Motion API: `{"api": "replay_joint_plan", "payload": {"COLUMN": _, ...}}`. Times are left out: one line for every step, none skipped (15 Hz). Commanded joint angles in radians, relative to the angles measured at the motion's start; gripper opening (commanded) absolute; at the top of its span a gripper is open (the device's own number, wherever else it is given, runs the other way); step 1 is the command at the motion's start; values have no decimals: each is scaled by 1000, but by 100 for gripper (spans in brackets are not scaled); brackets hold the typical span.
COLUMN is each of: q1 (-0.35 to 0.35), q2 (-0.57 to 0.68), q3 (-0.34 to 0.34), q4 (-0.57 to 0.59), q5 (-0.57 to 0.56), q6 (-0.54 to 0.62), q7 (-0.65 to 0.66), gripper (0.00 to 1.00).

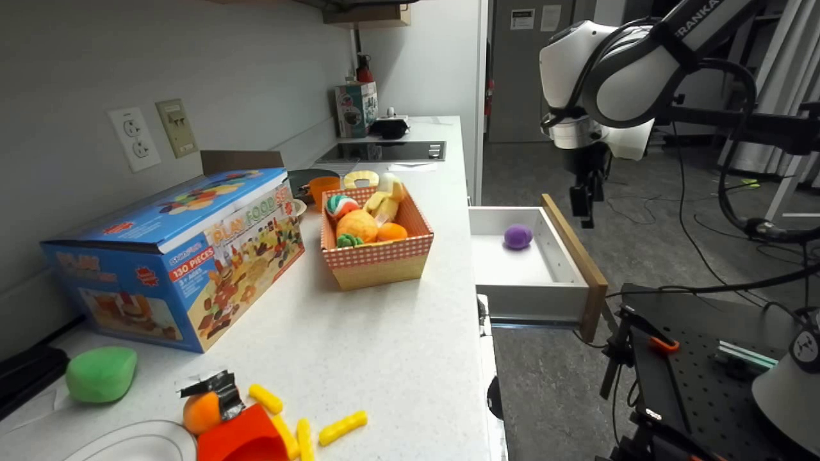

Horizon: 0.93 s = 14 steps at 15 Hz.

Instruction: Close the drawer

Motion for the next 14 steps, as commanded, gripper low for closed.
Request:
{"api": "replay_joint_plan", "payload": {"q1": 8, "q2": 0, "q3": -7, "q4": 4, "q5": -54, "q6": -28, "q7": -31, "gripper": 100}}
{"api": "replay_joint_plan", "payload": {"q1": 9, "q2": 0, "q3": -7, "q4": 4, "q5": -70, "q6": -39, "q7": -49, "gripper": 100}}
{"api": "replay_joint_plan", "payload": {"q1": 11, "q2": 0, "q3": -8, "q4": 4, "q5": -84, "q6": -50, "q7": -67, "gripper": 100}}
{"api": "replay_joint_plan", "payload": {"q1": 15, "q2": -2, "q3": -12, "q4": 1, "q5": -86, "q6": -49, "q7": -105, "gripper": 100}}
{"api": "replay_joint_plan", "payload": {"q1": 18, "q2": -4, "q3": -15, "q4": -2, "q5": -89, "q6": -47, "q7": -141, "gripper": 100}}
{"api": "replay_joint_plan", "payload": {"q1": 19, "q2": -5, "q3": -16, "q4": -4, "q5": -103, "q6": -40, "q7": -173, "gripper": 100}}
{"api": "replay_joint_plan", "payload": {"q1": 22, "q2": -6, "q3": -19, "q4": -4, "q5": -96, "q6": -43, "q7": -204, "gripper": 100}}
{"api": "replay_joint_plan", "payload": {"q1": 28, "q2": -8, "q3": -23, "q4": -5, "q5": -60, "q6": -50, "q7": -242, "gripper": 100}}
{"api": "replay_joint_plan", "payload": {"q1": -22, "q2": 171, "q3": -86, "q4": 27, "q5": -121, "q6": 115, "q7": -279, "gripper": 100}}
{"api": "replay_joint_plan", "payload": {"q1": 18, "q2": 12, "q3": -30, "q4": -6, "q5": -83, "q6": -8, "q7": -207, "gripper": 100}}
{"api": "replay_joint_plan", "payload": {"q1": 9, "q2": 47, "q3": -55, "q4": -8, "q5": -93, "q6": 37, "q7": -233, "gripper": 100}}
{"api": "replay_joint_plan", "payload": {"q1": 1, "q2": 88, "q3": -77, "q4": -6, "q5": -99, "q6": 71, "q7": -250, "gripper": 100}}
{"api": "replay_joint_plan", "payload": {"q1": -8, "q2": 126, "q3": -93, "q4": 1, "q5": -104, "q6": 94, "q7": -261, "gripper": 100}}
{"api": "replay_joint_plan", "payload": {"q1": -11, "q2": 150, "q3": -98, "q4": 6, "q5": -105, "q6": 106, "q7": -265, "gripper": 100}}
